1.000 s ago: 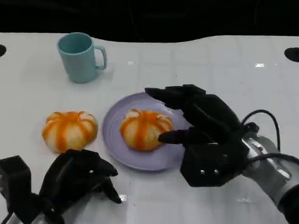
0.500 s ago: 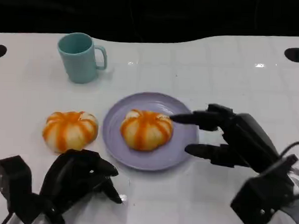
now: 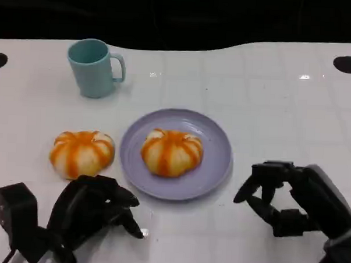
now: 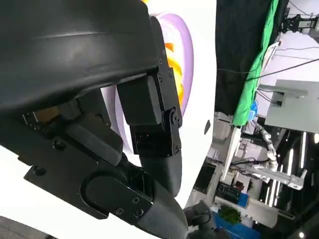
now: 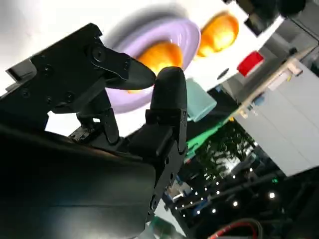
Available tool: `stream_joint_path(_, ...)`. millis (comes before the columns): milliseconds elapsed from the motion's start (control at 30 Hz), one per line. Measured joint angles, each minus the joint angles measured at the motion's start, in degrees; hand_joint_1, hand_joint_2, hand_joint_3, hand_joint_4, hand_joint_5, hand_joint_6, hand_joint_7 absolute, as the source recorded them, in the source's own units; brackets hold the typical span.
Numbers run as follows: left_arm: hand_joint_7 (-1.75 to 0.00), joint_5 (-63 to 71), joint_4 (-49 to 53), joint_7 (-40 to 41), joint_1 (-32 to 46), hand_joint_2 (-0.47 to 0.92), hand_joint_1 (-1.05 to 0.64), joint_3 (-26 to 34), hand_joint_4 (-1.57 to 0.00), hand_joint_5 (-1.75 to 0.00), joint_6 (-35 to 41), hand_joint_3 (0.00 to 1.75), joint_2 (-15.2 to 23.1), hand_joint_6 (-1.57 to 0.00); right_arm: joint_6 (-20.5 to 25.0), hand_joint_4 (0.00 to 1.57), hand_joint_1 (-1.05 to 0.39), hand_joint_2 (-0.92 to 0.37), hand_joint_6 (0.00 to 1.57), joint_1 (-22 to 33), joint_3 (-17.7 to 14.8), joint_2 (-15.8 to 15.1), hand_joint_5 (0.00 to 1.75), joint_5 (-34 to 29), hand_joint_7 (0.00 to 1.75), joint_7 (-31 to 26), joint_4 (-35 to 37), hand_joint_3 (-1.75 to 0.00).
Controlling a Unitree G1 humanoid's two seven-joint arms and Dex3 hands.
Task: Grasp the bread from the table and place it into the plate.
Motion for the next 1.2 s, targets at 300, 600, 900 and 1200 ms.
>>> stream_joint_path(300, -0.17, -0.06, -0.05, 0.0, -0.01, 0.73, -1.05, 0.01, -1.57, -0.58, 0.19, 0.0, -0.09, -1.57, 1.01, 0.84, -0.12, -0.36, 0.8, 6.61, -1.79, -1.06, 1.72, 2.14, 1.35, 2.94, -5.29, -1.36)
stream_joint_path(600, -0.17, -0.13, -0.04, -0.01, -0.01, 0.74, -1.05, 0.42, -1.57, -0.58, 0.74, 0.0, -0.07, -1.57, 2.92, 0.83, -0.12, -0.36, 0.75, 9.49, -3.29, 0.03, 1.75, 1.72, 1.47, 2.32, -6.1, -1.39)
stream_joint_path(900, -0.17, -0.06, -0.16, -0.03, 0.02, 0.73, -1.05, 0.38, -1.57, -0.57, 0.7, 0.0, -0.01, -1.57, 2.65, 0.84, -0.12, -0.32, 0.72, 9.49, -3.41, 0.71, 1.75, -0.24, 1.53, 0.23, -3.68, -1.45)
stream_joint_path(1200, -0.17, -0.18, -0.16, -0.08, 0.02, 0.73, -1.05, 0.5, -1.57, -0.57, 0.82, 0.0, 0.34, -1.57, 1.92, 0.85, -0.13, -0.31, 0.75, 8.36, -3.35, 1.24, 1.75, -2.0, 1.55, -2.58, -0.94, -1.44)
